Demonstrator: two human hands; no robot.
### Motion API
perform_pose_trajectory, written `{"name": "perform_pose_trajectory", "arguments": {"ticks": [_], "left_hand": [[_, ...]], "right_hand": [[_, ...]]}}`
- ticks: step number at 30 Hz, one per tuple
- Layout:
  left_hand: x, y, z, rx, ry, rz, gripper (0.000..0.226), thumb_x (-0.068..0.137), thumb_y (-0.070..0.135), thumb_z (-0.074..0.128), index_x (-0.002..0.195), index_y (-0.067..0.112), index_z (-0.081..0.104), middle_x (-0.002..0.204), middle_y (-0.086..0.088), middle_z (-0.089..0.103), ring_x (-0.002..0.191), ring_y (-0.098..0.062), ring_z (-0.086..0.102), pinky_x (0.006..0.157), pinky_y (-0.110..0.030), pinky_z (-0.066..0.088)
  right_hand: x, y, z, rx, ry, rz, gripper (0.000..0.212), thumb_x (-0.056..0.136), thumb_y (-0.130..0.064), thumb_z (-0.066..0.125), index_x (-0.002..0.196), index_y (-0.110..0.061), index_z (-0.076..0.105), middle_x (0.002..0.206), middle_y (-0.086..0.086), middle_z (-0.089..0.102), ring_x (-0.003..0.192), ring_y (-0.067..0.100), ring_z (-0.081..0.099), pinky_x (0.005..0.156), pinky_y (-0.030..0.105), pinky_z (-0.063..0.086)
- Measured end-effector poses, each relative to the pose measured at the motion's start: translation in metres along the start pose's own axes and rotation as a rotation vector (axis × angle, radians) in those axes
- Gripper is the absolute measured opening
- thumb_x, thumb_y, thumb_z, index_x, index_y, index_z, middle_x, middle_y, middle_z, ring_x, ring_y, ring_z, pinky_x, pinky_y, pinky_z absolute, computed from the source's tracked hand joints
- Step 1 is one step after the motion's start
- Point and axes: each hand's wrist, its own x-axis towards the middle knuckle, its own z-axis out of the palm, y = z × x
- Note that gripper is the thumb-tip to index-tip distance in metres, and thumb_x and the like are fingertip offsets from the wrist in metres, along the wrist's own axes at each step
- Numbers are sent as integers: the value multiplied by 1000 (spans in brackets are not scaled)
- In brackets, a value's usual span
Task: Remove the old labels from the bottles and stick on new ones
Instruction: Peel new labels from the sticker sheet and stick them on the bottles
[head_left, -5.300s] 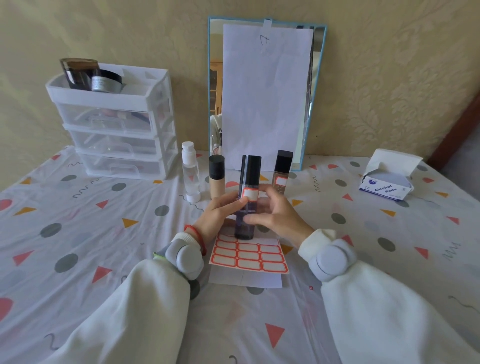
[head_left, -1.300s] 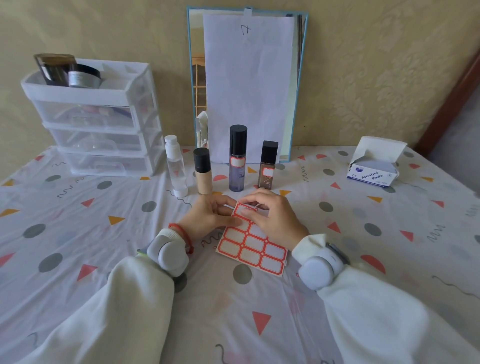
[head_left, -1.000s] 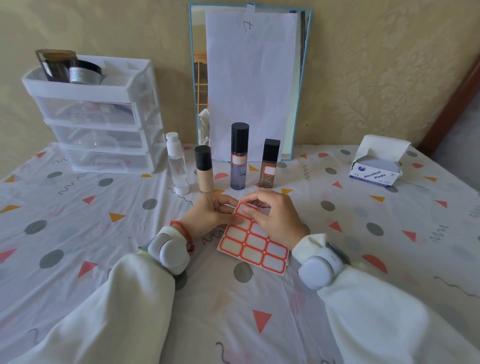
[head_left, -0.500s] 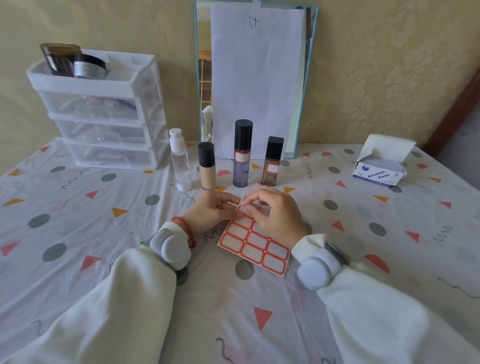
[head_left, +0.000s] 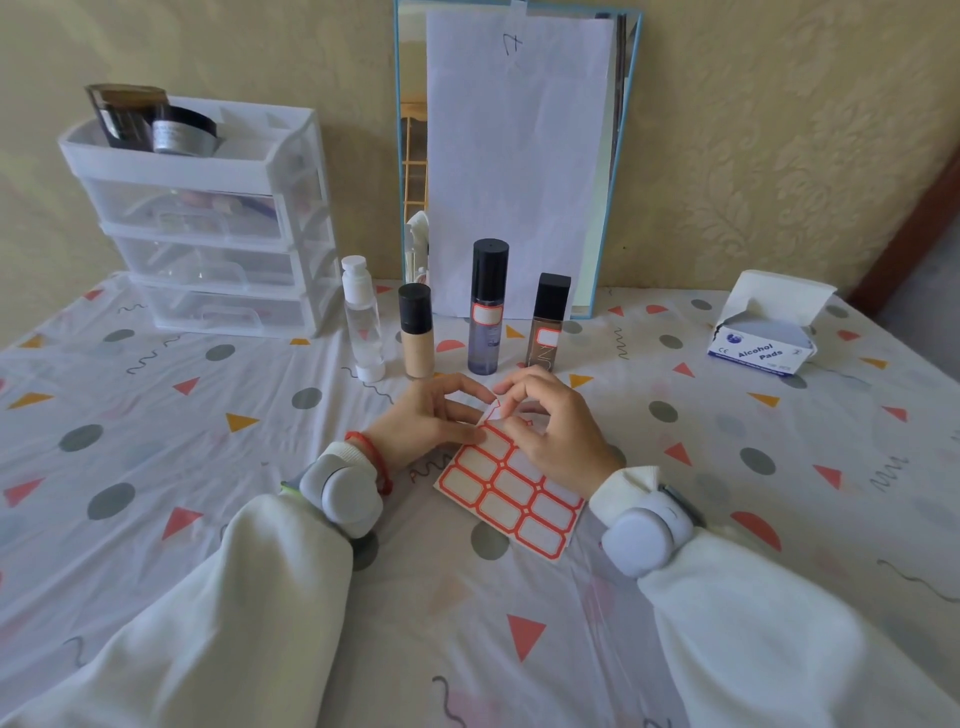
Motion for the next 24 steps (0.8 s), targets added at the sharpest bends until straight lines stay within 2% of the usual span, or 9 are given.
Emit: {"name": "perform_pose_trajectory", "arguments": {"ticks": [2, 4, 9, 12, 14, 17, 21, 24], "left_hand": [[0, -1, 0, -25, 21, 7, 19, 88, -5, 58, 107, -2, 61, 102, -25, 70, 94, -37, 69, 83, -42, 58], [0, -1, 2, -17, 50, 7, 15, 92, 3, 56, 101, -2, 66, 103, -25, 69, 93, -36, 68, 85, -41, 57], [0, -1, 4, 90, 138, 30, 13, 89, 3, 61, 95, -7, 66, 94, -24, 69, 78, -24, 70, 75, -29, 59], [2, -1, 4, 116, 192, 17, 12, 89, 4, 62, 93, -7, 66, 84, -18, 70, 65, -13, 70, 62, -20, 57], [3, -2, 3, 150, 222, 3, 10, 89, 7, 63, 90, -1, 67, 79, -12, 71, 62, -10, 68, 59, -18, 56], [5, -4, 0, 207, 249, -16, 8, 89, 12, 64, 89, 5, 68, 78, -6, 72, 63, -9, 68, 61, -17, 55], [7, -5, -1, 273, 264, -22, 7, 89, 17, 64, 85, 14, 69, 79, -1, 71, 66, -9, 68, 63, -15, 54], [7, -5, -2, 308, 273, -12, 8, 89, 15, 64, 82, 17, 68, 82, -2, 70, 72, -12, 68, 70, -20, 56]], "right_hand": [[0, 1, 1, 6, -7, 4, 4, 86, -7, 67, 85, -4, 64, 105, 4, 64, 93, 4, 56, 80, 1, 42], [0, 1, 2, -8, -17, 8, 4, 86, -9, 67, 86, -7, 63, 105, 4, 64, 92, 4, 56, 79, 0, 42], [-1, 3, 3, -14, -46, -23, 6, 84, -8, 68, 81, -7, 64, 105, 2, 63, 98, 9, 57, 84, 8, 45], [-1, 3, 4, -25, -39, -60, 6, 82, -6, 69, 79, -6, 64, 106, 3, 64, 97, 5, 56, 84, 5, 43], [-1, 4, 4, -26, -28, -83, 7, 80, -2, 69, 77, -5, 64, 106, 4, 64, 98, 3, 55, 85, 4, 42], [-1, 5, 3, -5, -16, -86, 7, 79, -1, 69, 77, -4, 63, 104, 1, 63, 99, 1, 55, 86, 5, 42], [-1, 1, 2, 61, -32, -31, 5, 77, -15, 63, 78, -11, 61, 104, -6, 60, 99, 2, 56, 84, 4, 42], [-1, -5, -1, 114, -43, 21, 8, 76, -22, 60, 79, -15, 59, 103, -10, 61, 99, 2, 57, 86, 6, 43]]}}
